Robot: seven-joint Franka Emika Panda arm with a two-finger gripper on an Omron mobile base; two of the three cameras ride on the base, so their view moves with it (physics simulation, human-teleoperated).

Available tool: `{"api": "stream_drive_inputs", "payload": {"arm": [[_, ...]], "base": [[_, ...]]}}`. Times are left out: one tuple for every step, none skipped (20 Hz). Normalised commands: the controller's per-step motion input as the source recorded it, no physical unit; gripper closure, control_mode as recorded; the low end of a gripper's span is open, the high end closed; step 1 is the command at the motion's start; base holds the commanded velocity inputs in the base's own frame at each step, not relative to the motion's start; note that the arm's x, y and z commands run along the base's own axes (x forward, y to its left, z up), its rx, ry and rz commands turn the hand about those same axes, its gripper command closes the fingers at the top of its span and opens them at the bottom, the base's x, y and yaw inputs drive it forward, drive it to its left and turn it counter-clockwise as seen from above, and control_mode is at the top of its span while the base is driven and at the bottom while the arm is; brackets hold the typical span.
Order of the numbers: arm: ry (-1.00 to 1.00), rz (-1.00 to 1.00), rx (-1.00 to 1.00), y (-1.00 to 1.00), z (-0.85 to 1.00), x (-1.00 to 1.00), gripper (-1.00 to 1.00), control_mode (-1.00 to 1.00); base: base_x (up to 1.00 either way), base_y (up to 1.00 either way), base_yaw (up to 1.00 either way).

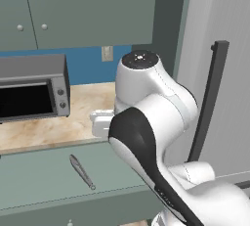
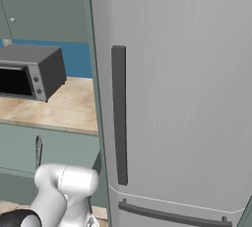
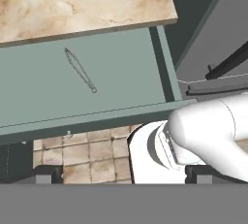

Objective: Take the tongs from the drawer on the left and place them on the dining counter next to the tray containing the kebab skewer.

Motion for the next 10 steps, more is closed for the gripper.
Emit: {"api": "stream_drive_inputs", "payload": {"arm": [[0.05, 0.00, 0.00, 0.00, -0.04, 0.05, -1.00, -1.00], [0.04, 0.00, -0.01, 0.00, -0.06, 0.00, -1.00, -1.00], [0.04, 0.00, -0.01, 0.00, -0.20, 0.19, -1.00, -1.00], [0.07, 0.00, -0.02, 0.00, -0.25, 0.23, -1.00, -1.00], [0.08, 0.00, 0.00, 0.00, -0.24, 0.04, -1.00, -1.00], [0.04, 0.00, 0.00, 0.00, -0.13, 0.00, -1.00, -1.00], [0.00, 0.00, 0.00, 0.00, -0.15, 0.00, -1.00, -1.00], [0.00, 0.00, 0.00, 0.00, -0.18, 0.00, -1.00, -1.00], [0.00, 0.00, 0.00, -0.10, -0.26, 0.16, -1.00, -1.00], [-0.04, 0.00, 0.00, -0.15, -0.22, 0.24, -1.00, -1.00]], "base": [[0.00, 0.00, 0.00], [0.00, 0.00, 0.00], [0.00, 0.00, 0.00], [0.00, 0.00, 0.00], [0.00, 0.00, 0.00], [0.00, 0.00, 0.00], [0.00, 0.00, 0.00], [0.00, 0.00, 0.00], [0.00, 0.00, 0.00], [0.00, 0.00, 0.00]]}}
